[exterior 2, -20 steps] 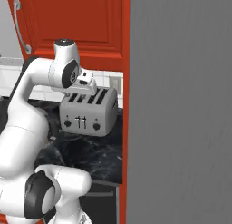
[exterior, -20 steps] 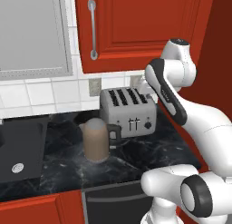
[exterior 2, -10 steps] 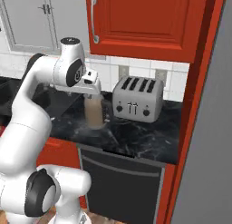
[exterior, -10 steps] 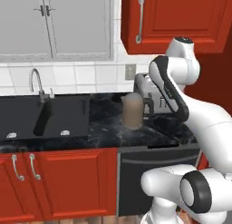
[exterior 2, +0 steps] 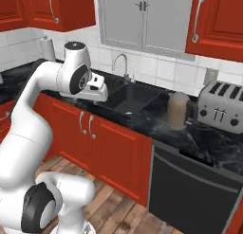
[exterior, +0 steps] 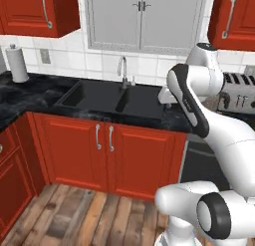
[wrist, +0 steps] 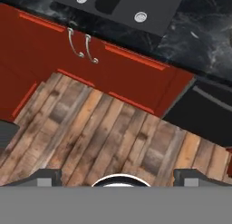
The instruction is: Navigate to the stove.
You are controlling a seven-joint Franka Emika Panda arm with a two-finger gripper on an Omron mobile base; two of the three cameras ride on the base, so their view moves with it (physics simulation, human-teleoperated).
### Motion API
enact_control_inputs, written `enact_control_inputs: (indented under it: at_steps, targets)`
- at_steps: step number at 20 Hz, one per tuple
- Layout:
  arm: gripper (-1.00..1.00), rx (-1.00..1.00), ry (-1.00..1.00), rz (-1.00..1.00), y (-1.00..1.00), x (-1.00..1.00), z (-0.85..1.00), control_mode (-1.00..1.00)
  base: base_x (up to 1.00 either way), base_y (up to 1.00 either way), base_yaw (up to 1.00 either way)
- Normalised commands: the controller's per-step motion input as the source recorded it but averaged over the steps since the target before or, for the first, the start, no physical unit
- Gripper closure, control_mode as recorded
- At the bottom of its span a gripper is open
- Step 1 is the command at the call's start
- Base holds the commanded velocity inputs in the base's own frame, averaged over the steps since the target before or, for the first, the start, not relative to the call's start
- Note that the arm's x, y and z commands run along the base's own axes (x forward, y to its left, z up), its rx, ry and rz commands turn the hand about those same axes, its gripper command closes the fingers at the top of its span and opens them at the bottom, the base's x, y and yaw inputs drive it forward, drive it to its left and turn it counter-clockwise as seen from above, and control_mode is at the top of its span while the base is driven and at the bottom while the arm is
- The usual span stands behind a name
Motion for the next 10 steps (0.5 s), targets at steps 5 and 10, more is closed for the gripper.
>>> enact_control_inputs:
  at_steps: [5, 10]
  targets:
    - [-1.0, 0.0, 0.0, 0.0, 0.0, 0.0, 0.0, 1.0, 0.0, 0.61, 0.63]
    - [-1.0, 0.0, 0.0, 0.0, 0.0, 0.0, 0.0, 1.0, 0.01, 0.42, 0.79]
